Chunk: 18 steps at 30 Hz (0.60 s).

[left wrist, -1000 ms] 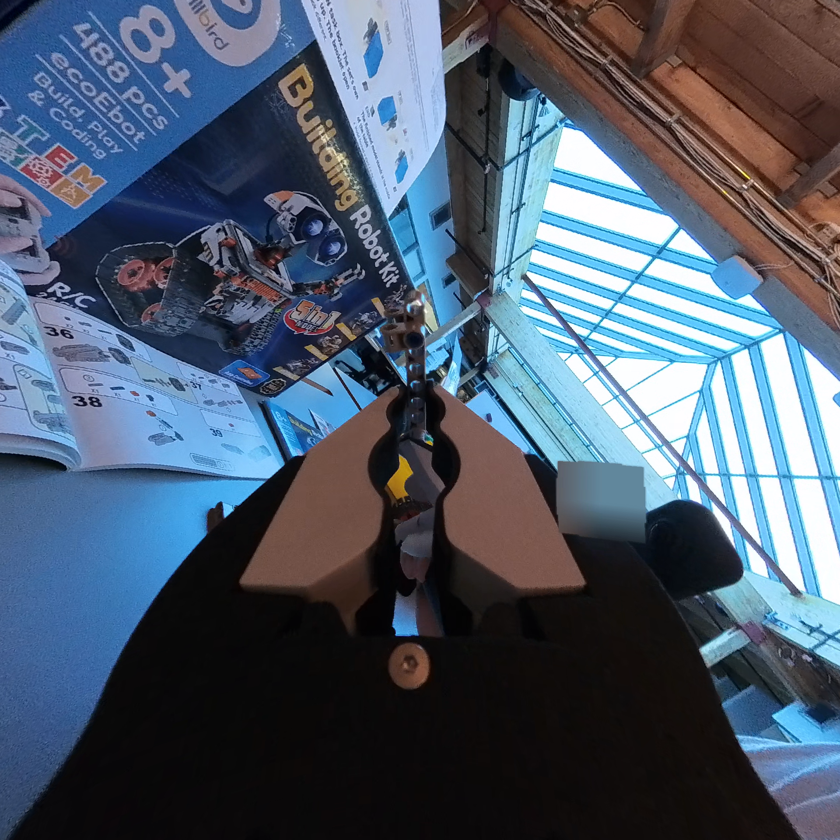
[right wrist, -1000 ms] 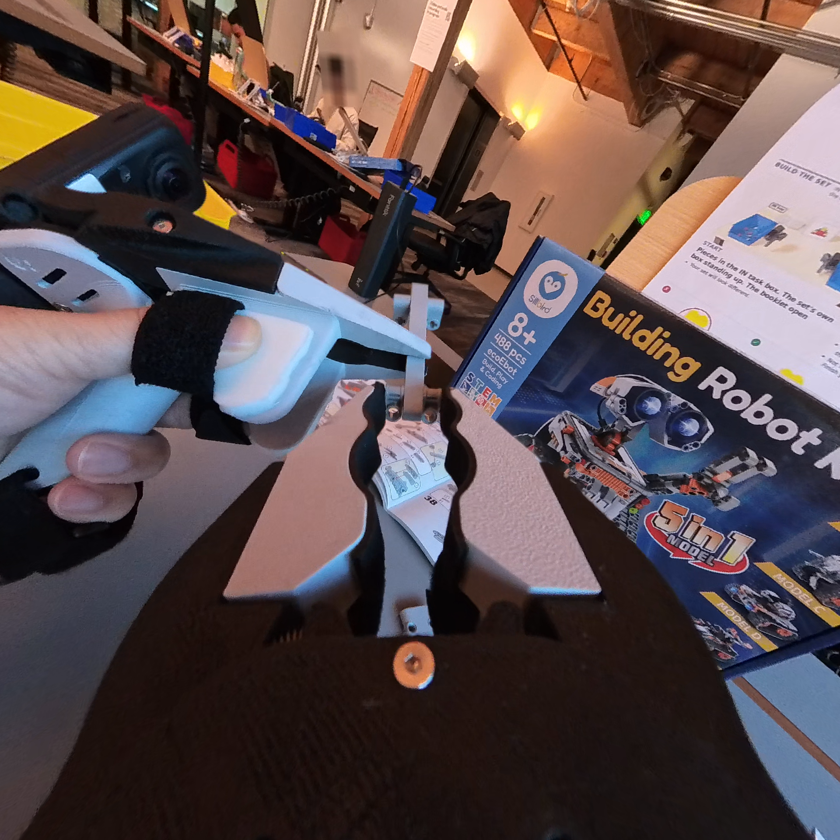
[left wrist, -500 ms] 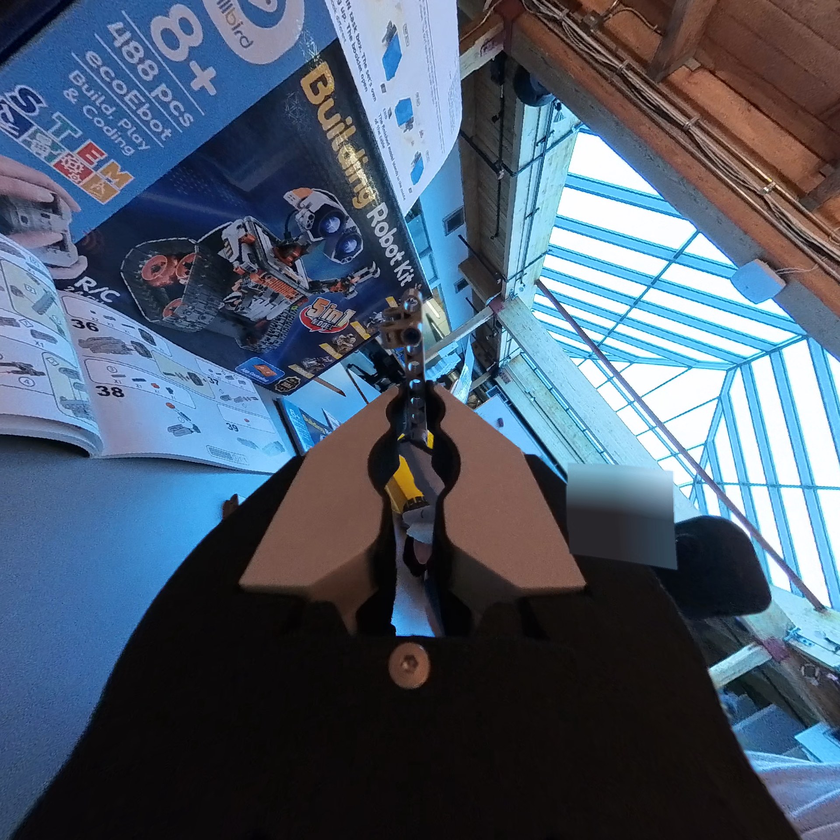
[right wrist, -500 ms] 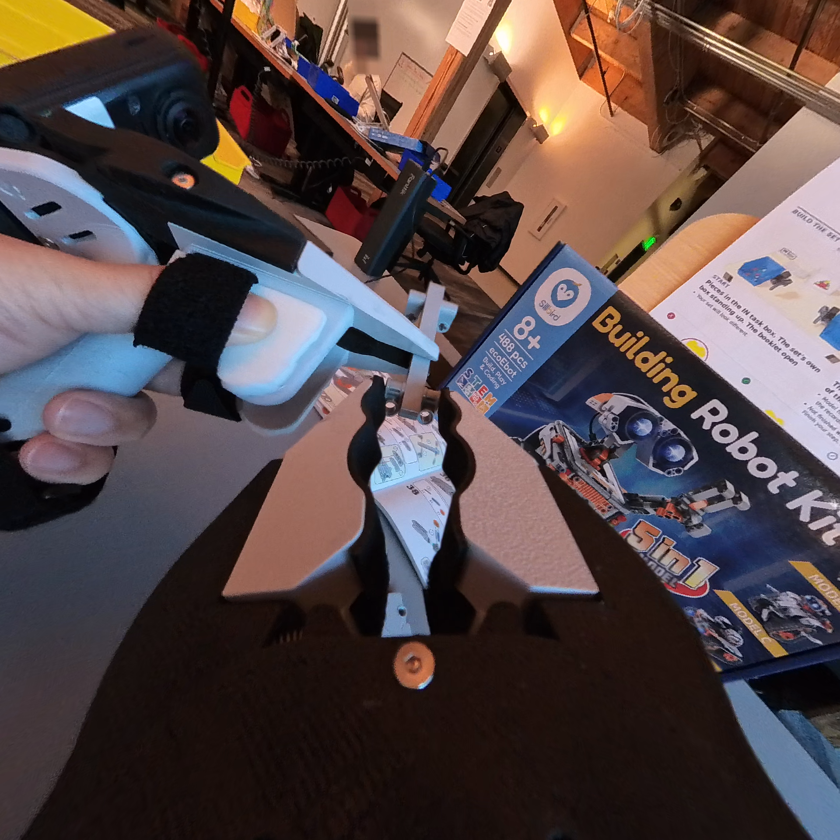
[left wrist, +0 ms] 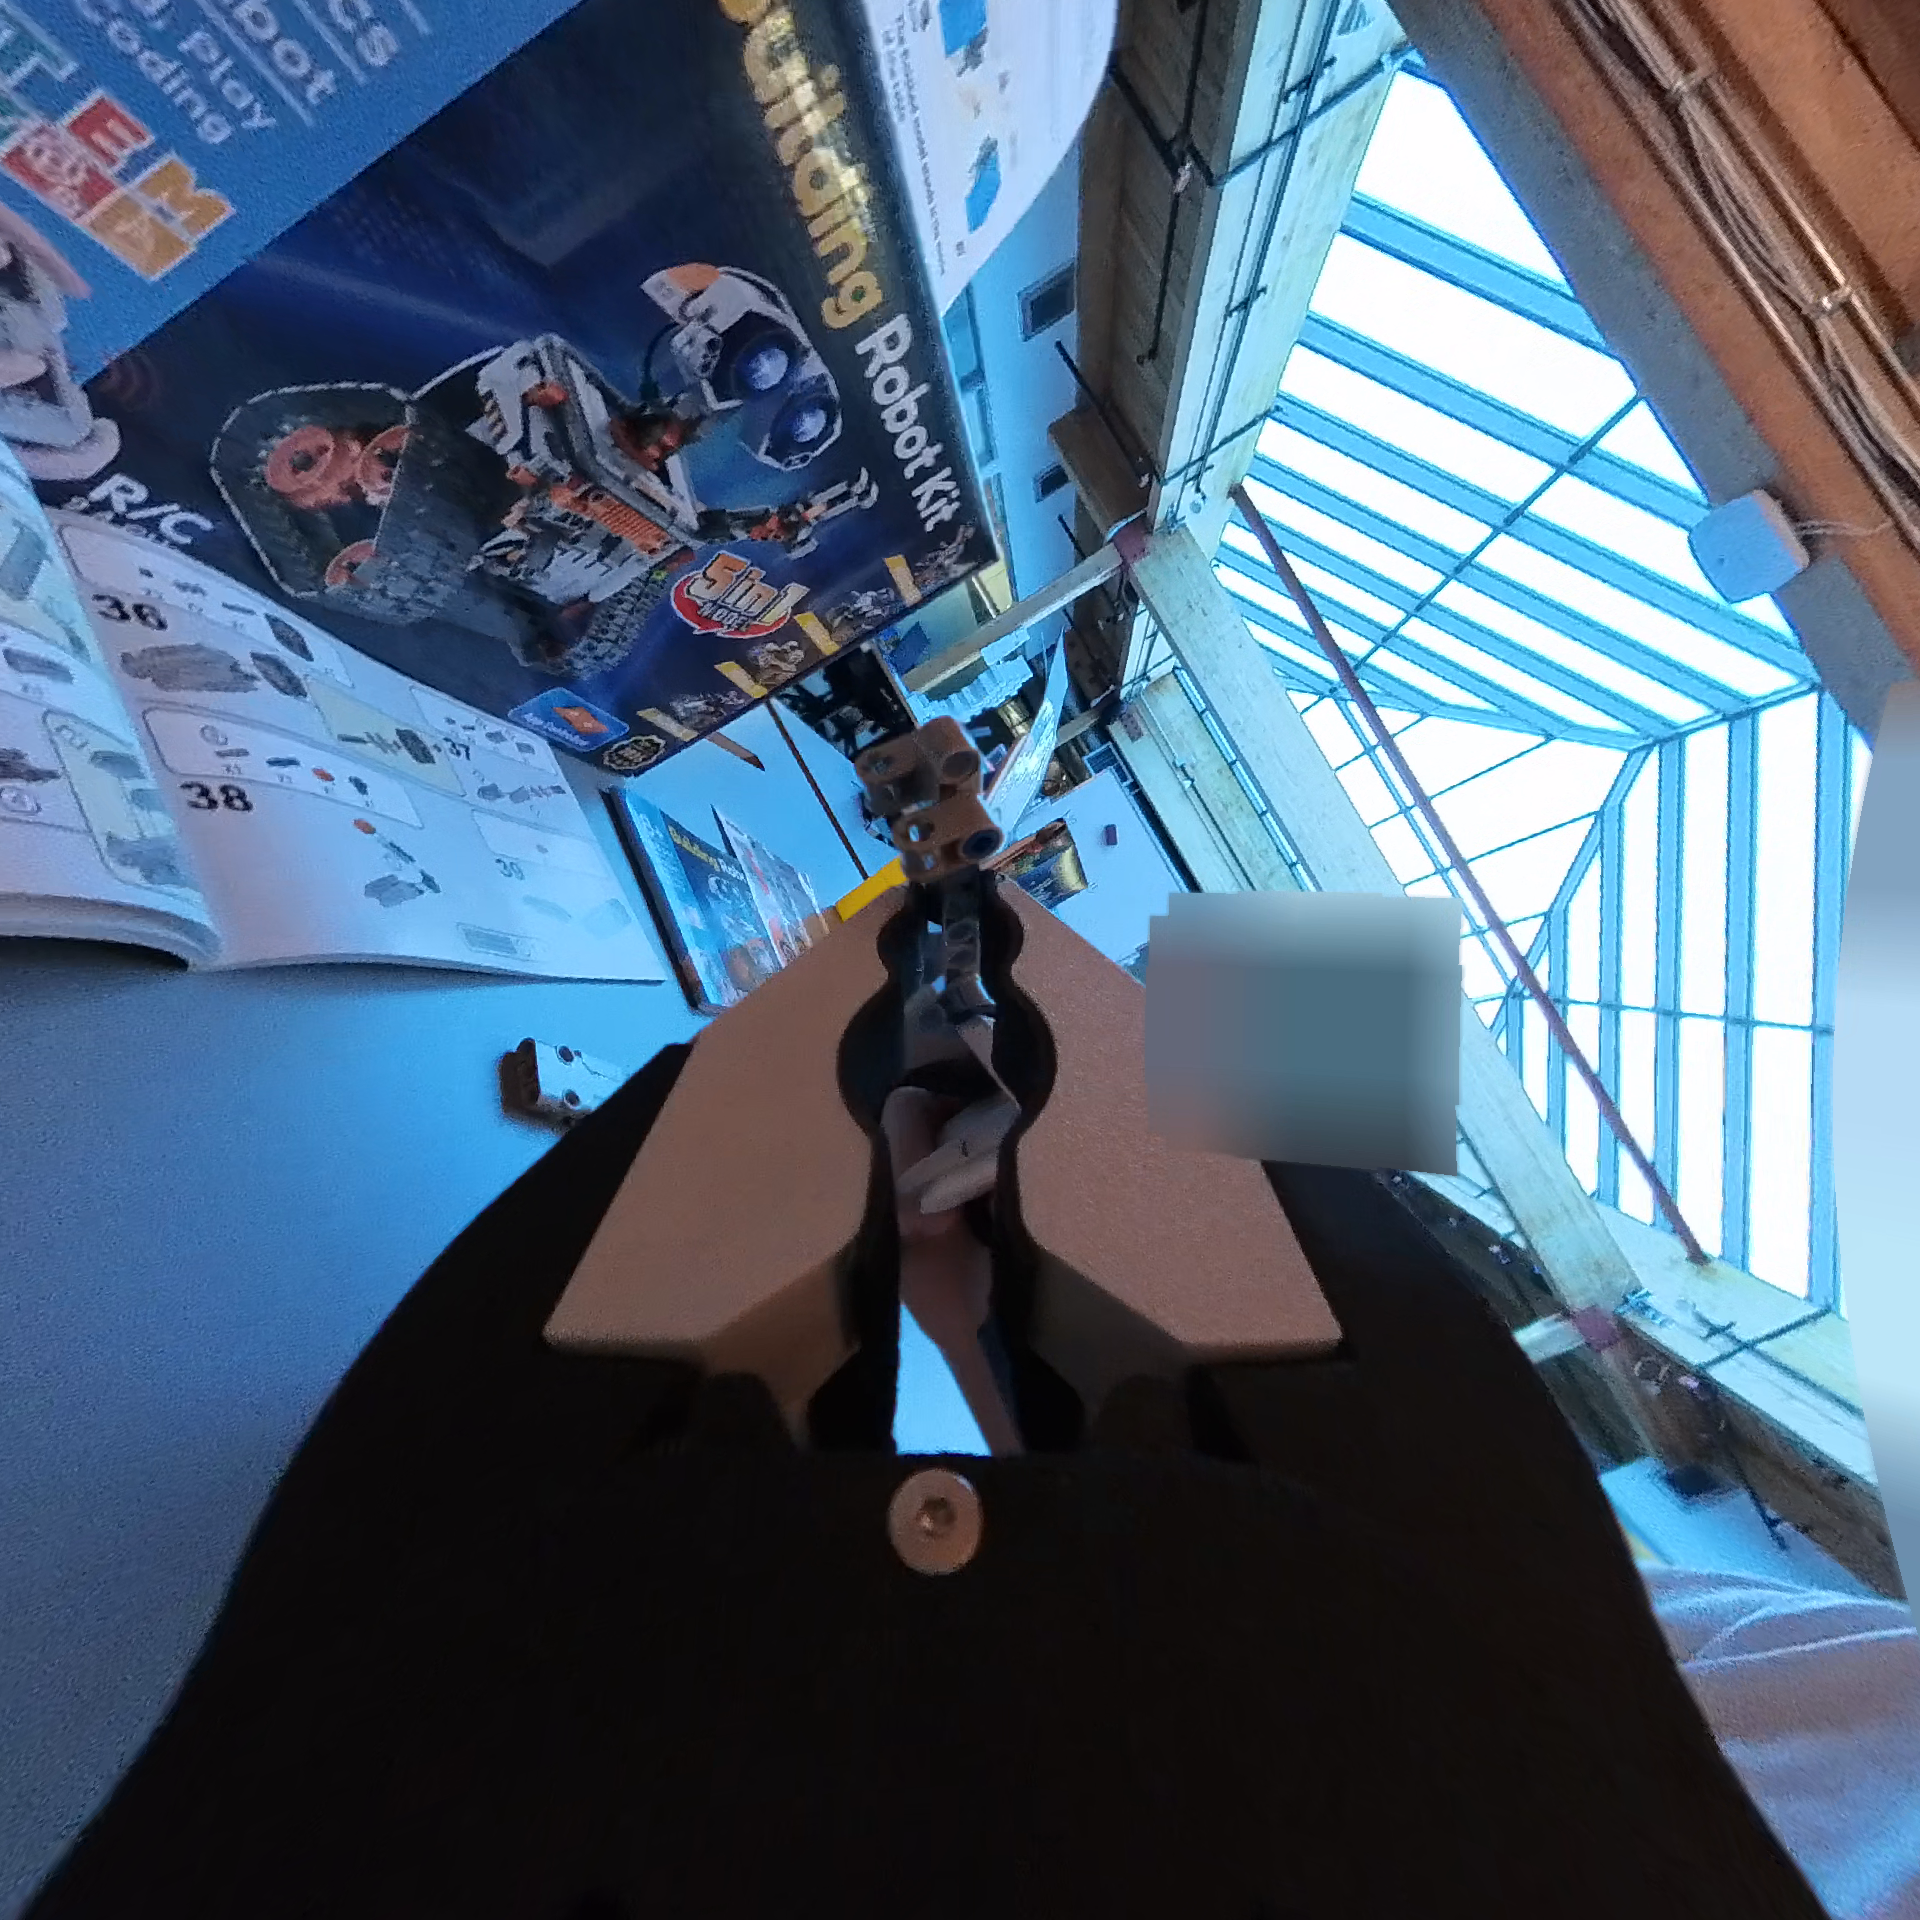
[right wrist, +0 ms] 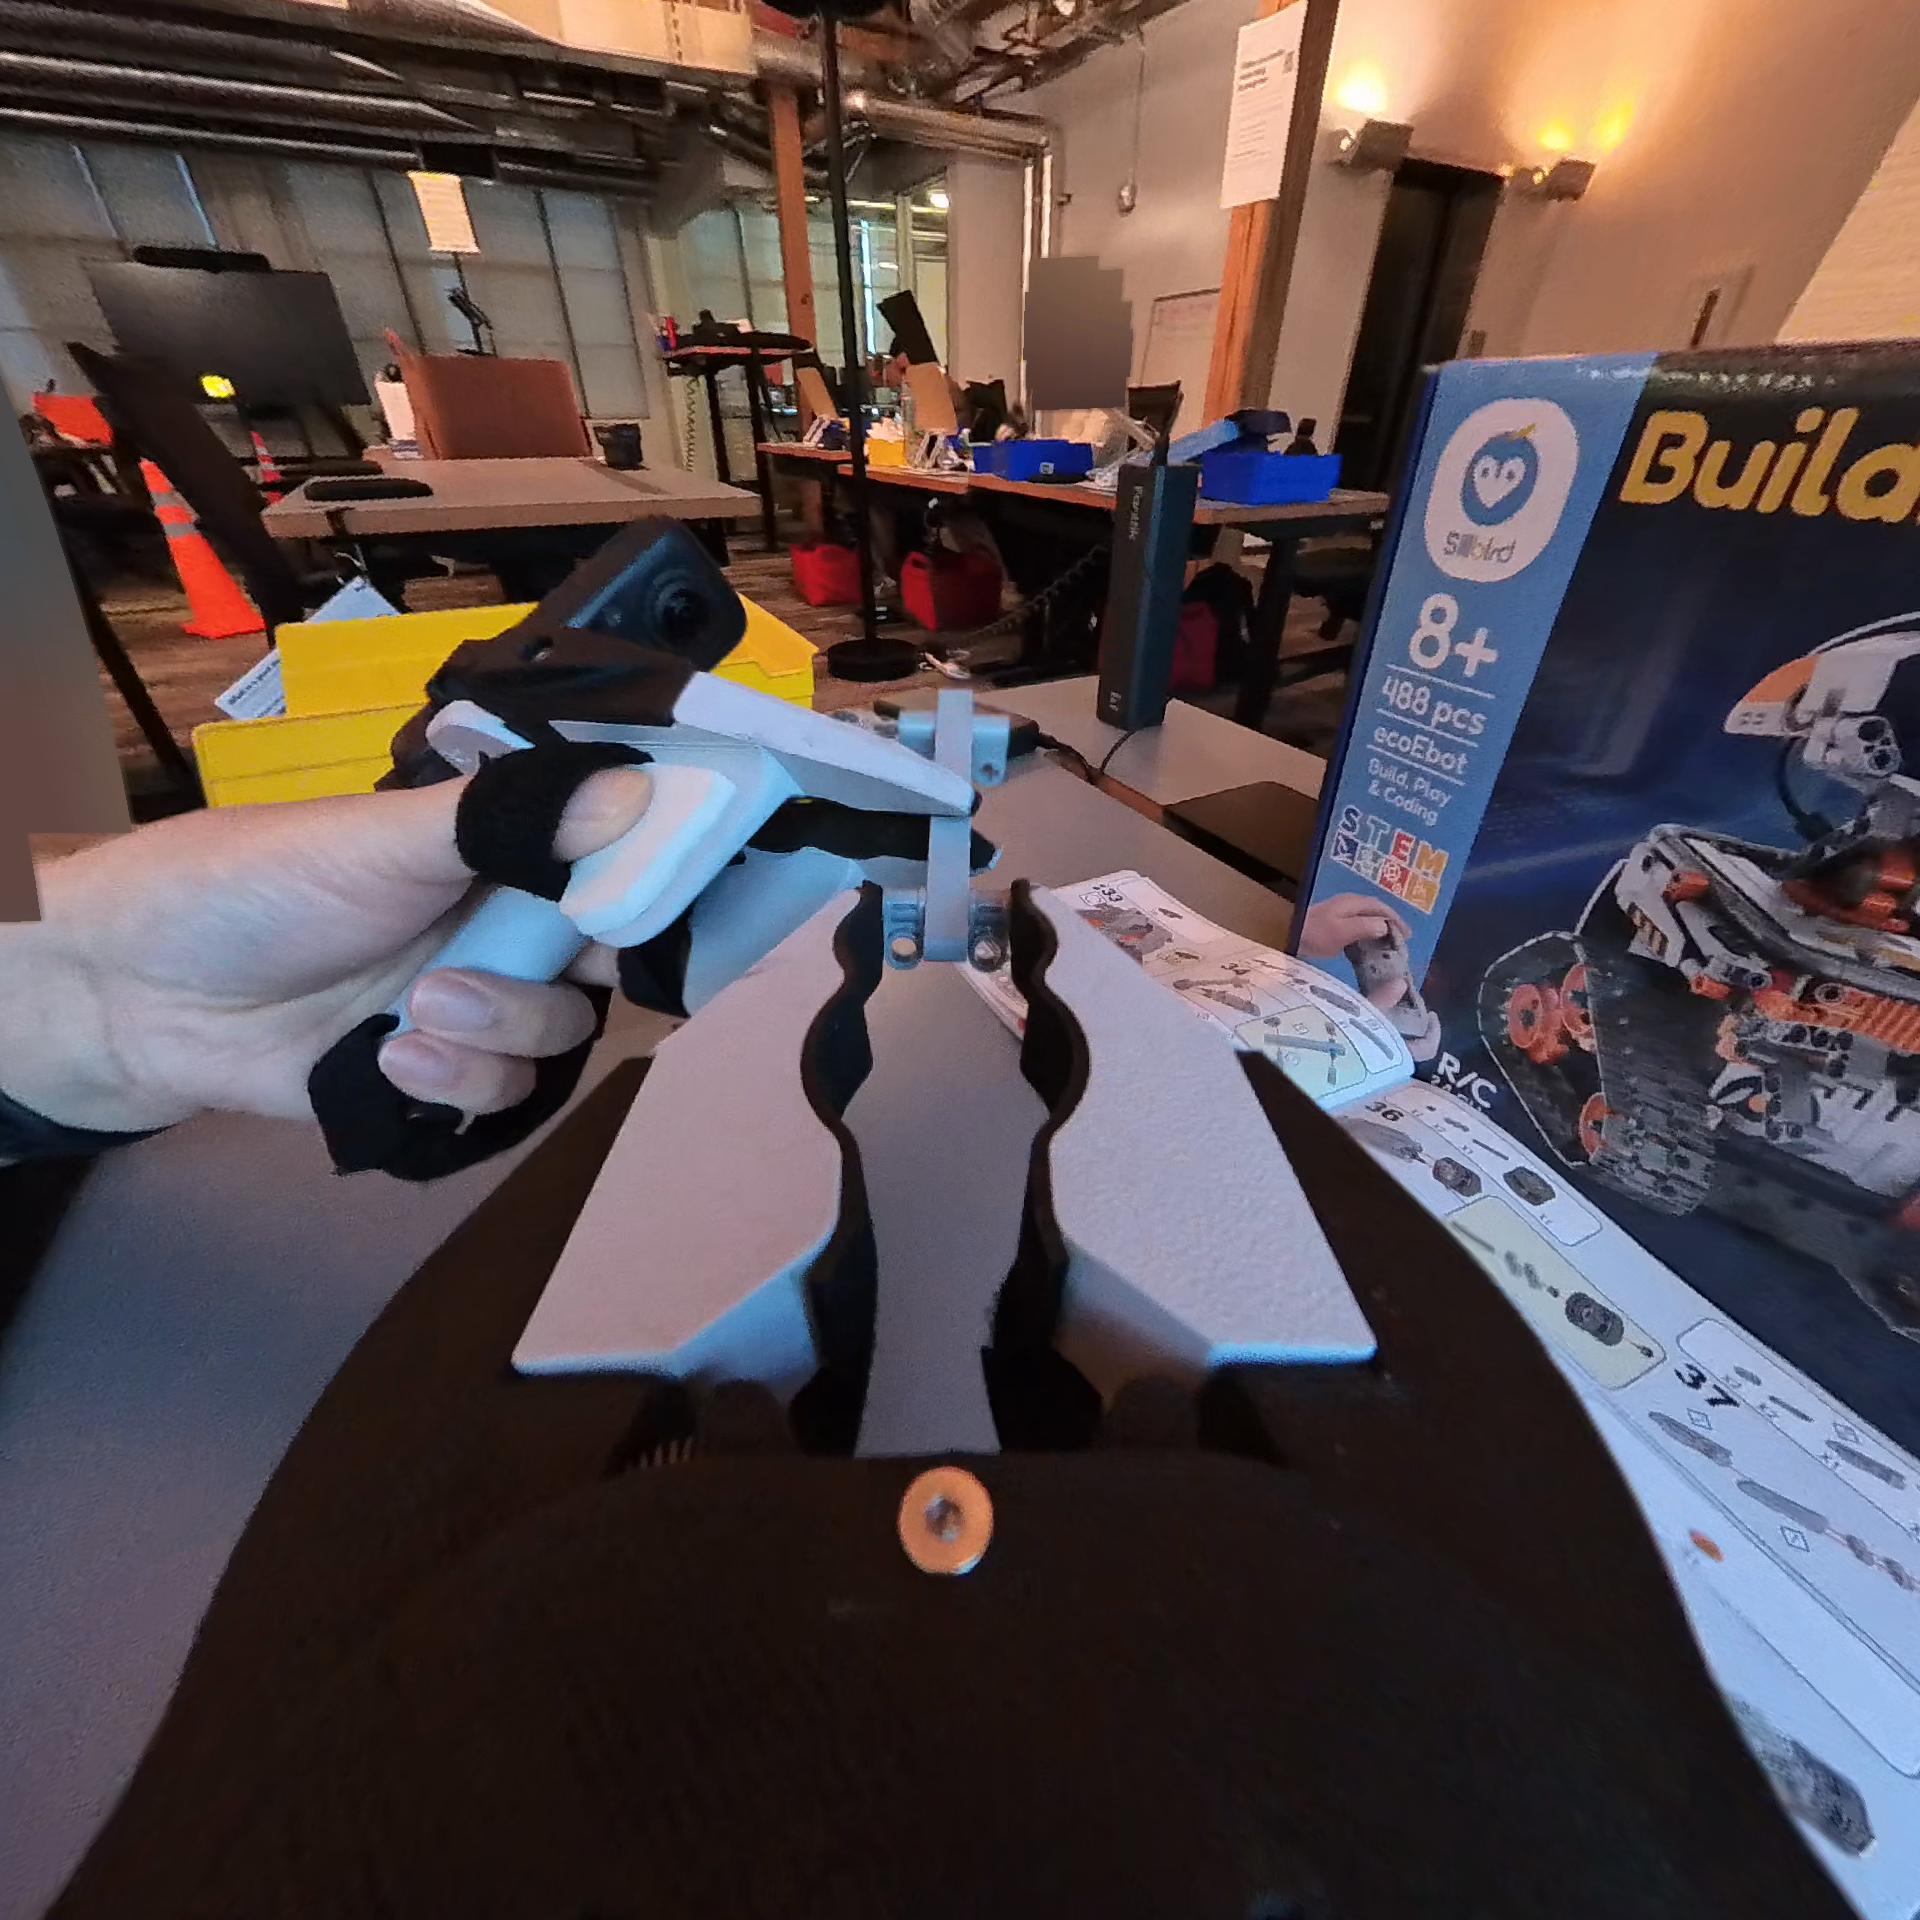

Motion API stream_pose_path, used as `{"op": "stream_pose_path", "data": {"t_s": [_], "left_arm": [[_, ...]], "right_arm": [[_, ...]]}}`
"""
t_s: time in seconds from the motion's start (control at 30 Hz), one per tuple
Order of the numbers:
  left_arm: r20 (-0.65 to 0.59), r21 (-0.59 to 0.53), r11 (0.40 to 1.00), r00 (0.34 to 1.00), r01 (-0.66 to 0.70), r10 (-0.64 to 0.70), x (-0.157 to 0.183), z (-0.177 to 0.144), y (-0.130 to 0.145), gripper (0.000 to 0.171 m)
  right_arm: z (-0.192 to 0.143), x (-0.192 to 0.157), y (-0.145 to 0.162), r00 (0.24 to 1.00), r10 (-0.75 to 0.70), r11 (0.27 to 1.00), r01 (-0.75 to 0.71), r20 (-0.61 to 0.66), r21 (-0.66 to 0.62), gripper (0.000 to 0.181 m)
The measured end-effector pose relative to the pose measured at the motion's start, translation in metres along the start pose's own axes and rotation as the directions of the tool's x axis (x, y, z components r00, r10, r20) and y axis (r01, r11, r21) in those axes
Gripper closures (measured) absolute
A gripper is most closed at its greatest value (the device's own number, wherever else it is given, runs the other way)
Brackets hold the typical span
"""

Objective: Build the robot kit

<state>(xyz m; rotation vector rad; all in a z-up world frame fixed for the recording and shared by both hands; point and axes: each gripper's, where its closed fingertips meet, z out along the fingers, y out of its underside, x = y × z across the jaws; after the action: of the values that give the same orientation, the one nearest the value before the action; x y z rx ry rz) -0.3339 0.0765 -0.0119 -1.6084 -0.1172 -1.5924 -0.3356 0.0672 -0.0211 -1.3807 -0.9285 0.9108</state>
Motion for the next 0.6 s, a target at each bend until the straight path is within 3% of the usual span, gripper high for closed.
{"op": "stream_pose_path", "data": {"t_s": [0.03,0.2,0.53,0.6], "left_arm": [[0.002,0.005,1.0,1.0,0.022,-0.022,-0.002,0.0,0.0,0.164],[0.009,0.037,0.997,0.998,0.067,-0.068,-0.006,-0.002,-0.002,0.165],[-0.017,0.037,0.996,0.997,0.079,-0.079,-0.004,-0.003,-0.004,0.165],[-0.077,0.041,0.996,0.994,0.079,-0.076,0.004,-0.002,-0.005,0.165]], "right_arm": [[0.0,0.0,0.001,1.0,-0.017,1.0,0.017,0.006,0.009,0.157],[-0.002,0.006,0.007,0.992,-0.116,0.993,0.116,-0.049,0.005,0.144],[0.0,0.0,0.003,0.986,-0.156,0.988,0.156,-0.053,0.002,0.157],[-0.001,-0.002,0.001,0.986,-0.162,0.987,0.162,-0.048,0.014,0.158]]}}
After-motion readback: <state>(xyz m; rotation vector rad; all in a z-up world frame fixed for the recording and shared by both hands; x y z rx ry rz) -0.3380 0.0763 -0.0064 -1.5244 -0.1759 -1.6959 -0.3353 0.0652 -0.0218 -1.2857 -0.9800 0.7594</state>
